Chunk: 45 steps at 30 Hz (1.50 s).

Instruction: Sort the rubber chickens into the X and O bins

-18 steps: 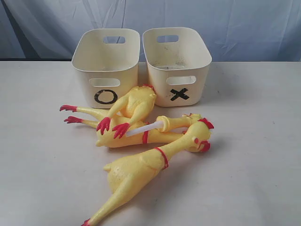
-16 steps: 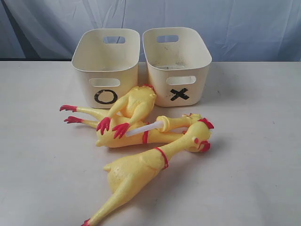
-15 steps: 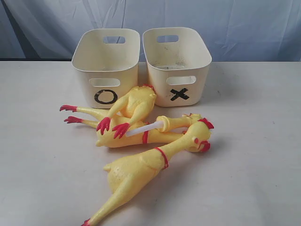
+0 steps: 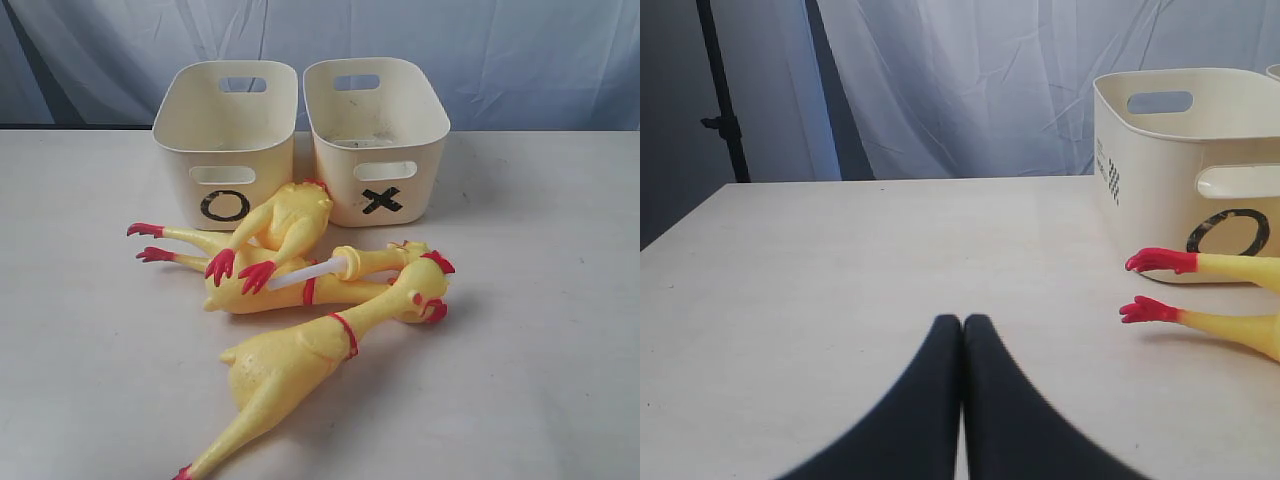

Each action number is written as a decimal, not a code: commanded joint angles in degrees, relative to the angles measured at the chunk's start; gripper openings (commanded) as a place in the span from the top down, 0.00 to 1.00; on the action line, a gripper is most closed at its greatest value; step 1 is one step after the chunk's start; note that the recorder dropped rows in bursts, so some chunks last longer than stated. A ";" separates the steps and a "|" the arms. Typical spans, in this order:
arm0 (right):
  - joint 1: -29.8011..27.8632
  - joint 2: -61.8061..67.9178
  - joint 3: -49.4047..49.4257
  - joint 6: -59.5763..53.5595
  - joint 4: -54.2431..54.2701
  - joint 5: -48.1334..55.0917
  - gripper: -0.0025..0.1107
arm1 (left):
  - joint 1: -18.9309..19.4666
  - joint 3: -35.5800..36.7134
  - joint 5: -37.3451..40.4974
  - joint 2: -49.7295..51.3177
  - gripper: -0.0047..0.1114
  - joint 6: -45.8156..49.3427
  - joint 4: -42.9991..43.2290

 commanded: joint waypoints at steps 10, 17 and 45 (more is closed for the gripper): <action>-0.32 -0.35 0.41 -0.05 0.01 -0.41 0.98 | -0.33 0.12 -0.32 -0.28 0.96 -0.25 -0.03; -0.32 -0.35 0.41 -0.05 0.01 -0.41 0.98 | -0.33 0.12 -0.32 -0.28 0.96 -0.25 -0.03; -0.32 -0.35 0.41 3.91 17.12 -11.10 0.98 | -0.33 0.12 -0.32 -0.28 0.96 -0.11 -0.02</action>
